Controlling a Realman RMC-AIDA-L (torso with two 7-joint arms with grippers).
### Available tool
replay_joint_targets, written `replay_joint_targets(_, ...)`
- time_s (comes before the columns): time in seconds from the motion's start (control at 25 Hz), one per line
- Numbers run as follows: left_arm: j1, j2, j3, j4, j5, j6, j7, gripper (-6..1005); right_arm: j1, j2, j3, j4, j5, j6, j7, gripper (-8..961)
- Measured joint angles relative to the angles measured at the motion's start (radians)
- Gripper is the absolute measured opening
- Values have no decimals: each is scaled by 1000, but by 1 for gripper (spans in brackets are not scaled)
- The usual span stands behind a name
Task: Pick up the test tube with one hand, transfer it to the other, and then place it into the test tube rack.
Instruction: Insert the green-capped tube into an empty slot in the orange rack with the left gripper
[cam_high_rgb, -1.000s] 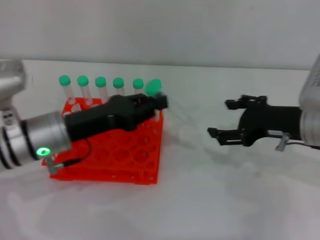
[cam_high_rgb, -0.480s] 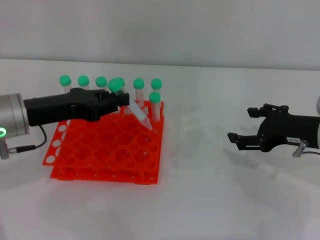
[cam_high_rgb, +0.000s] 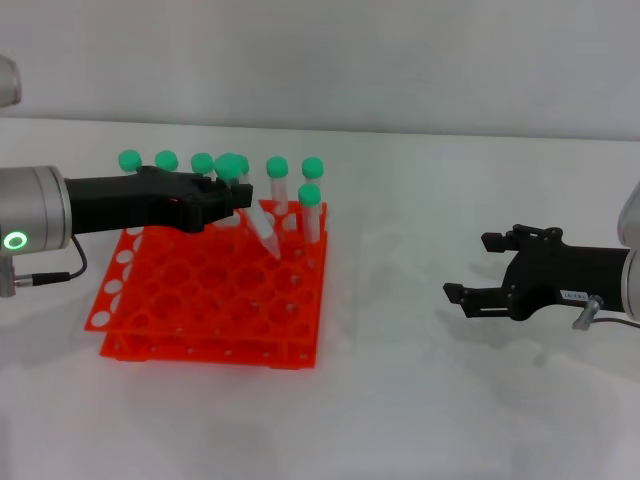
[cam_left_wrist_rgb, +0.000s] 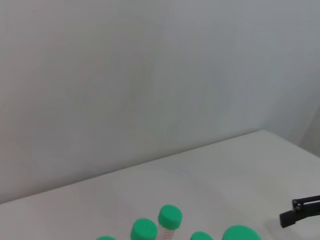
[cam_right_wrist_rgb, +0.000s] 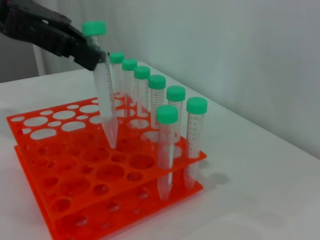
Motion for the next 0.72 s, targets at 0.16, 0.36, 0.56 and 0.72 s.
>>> replay_joint_targets(0.16,-1,1,22,9,28,14,4,195,1,0,-3,0,2,0,2,874)
replay_joint_targets(0.36,0,1,65,45,81,61,-28,194,3,1,-3,2,2,-7,8,874)
replay_joint_targets(0.56,-2,1,76,64,108,82,-50,194,13,1,-4,21,3,-15,8,874)
replay_joint_targets(0.72,-9,1,76,77,111,83,-52,194,20,1,-4,28,3,-21,8,874)
